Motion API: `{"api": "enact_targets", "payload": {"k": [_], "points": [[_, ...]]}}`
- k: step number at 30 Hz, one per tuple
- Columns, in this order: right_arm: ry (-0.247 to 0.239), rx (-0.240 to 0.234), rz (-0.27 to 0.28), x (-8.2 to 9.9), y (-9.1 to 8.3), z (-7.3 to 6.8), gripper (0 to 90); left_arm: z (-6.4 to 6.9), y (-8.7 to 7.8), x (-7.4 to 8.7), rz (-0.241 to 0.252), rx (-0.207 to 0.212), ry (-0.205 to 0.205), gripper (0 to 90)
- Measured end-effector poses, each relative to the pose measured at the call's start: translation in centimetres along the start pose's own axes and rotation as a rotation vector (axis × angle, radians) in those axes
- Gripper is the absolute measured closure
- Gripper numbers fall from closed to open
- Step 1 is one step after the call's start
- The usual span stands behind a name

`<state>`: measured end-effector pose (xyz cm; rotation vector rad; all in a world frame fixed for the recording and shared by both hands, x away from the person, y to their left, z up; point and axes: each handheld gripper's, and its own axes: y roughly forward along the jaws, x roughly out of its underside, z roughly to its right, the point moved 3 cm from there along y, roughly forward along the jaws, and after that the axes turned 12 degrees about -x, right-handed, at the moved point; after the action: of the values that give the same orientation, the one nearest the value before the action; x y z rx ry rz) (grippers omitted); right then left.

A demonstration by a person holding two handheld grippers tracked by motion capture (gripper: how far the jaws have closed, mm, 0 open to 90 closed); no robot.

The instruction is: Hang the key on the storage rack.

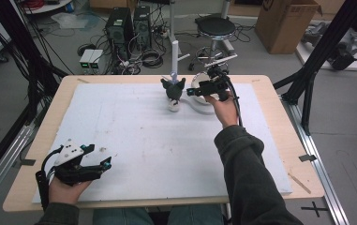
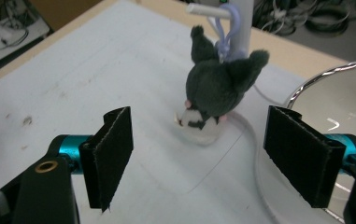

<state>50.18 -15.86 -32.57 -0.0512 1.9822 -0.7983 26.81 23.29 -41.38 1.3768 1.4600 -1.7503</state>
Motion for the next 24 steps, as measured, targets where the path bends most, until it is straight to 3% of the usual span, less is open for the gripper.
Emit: {"api": "enact_targets", "payload": {"k": [3,8,24], "points": [[0.009,-0.002,0.03,0.5,-0.2,0.1,23.5,0.0,0.0,0.0,-0.002,0.001,0.003,21.7],[0.024,-0.002,0.014,1.1,-0.2,0.3,21.3,0.0,0.1,0.0,-0.001,0.002,0.002,21.7],[0.02,0.02,0.034,2.0,-0.8,0.3,15.5,-0.1,0.1,0.0,-0.001,0.0,0.001,21.7]]}}
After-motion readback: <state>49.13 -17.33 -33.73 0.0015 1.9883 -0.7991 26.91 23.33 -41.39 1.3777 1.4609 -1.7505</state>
